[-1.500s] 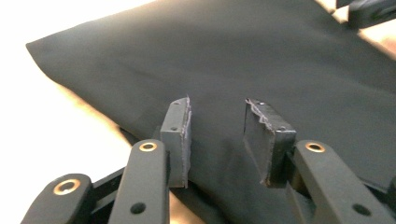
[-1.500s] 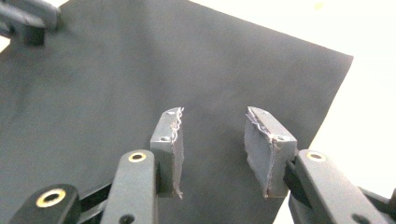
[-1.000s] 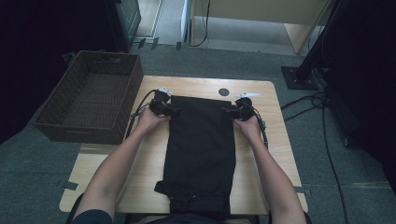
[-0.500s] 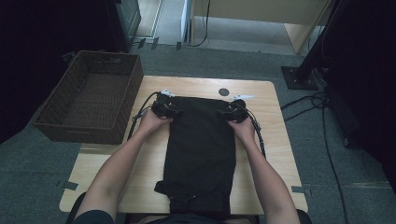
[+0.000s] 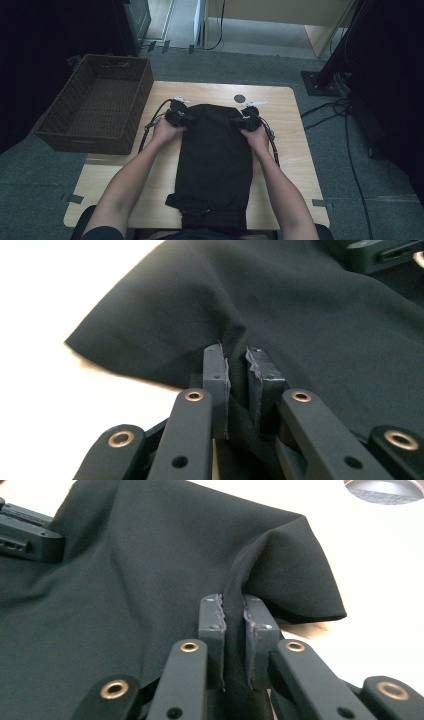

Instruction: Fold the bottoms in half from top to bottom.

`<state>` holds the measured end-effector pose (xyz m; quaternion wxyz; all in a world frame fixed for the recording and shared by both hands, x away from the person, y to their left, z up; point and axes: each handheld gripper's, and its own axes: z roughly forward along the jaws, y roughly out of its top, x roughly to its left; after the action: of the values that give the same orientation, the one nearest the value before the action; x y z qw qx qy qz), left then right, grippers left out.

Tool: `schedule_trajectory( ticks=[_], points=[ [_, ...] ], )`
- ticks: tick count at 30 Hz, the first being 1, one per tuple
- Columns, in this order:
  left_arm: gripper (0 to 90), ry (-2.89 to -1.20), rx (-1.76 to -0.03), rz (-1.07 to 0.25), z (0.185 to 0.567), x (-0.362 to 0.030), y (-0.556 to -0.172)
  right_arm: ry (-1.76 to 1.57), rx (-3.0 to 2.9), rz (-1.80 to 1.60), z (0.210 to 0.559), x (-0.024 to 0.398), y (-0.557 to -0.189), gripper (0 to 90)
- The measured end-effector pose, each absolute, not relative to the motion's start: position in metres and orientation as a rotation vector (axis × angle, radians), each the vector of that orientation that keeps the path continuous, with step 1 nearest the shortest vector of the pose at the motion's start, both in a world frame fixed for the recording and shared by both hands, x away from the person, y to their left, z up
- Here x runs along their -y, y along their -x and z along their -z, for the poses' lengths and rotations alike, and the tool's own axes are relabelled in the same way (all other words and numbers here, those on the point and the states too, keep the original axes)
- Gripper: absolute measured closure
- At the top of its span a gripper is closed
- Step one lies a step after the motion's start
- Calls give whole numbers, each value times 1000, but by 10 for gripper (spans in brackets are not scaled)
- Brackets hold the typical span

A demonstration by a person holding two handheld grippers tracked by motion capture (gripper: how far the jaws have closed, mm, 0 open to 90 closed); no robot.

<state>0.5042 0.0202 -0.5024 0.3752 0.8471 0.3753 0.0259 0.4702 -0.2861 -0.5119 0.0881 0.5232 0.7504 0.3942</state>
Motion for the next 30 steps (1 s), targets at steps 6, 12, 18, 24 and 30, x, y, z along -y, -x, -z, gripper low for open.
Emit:
schedule_trajectory(
  ticks=[6,12,18,24,30],
  points=[
    [816,-2111,-953,-114,475,-24,-511,-1567,-2197,-1230,487,296,-478,835],
    [815,-1977,-912,-253,418,-30,-520,-1447,-2105,-1289,425,294,-492,832],
    [815,-1978,-897,-266,402,-36,-513,-1358,-2118,-1271,402,288,-484,831],
    [814,-1965,-816,-225,402,-49,-460,-1319,-2124,-1384,400,293,-438,831],
    [812,-2018,-787,-152,427,-57,-408,-1275,-2195,-1392,411,295,-388,825]
  ],
)
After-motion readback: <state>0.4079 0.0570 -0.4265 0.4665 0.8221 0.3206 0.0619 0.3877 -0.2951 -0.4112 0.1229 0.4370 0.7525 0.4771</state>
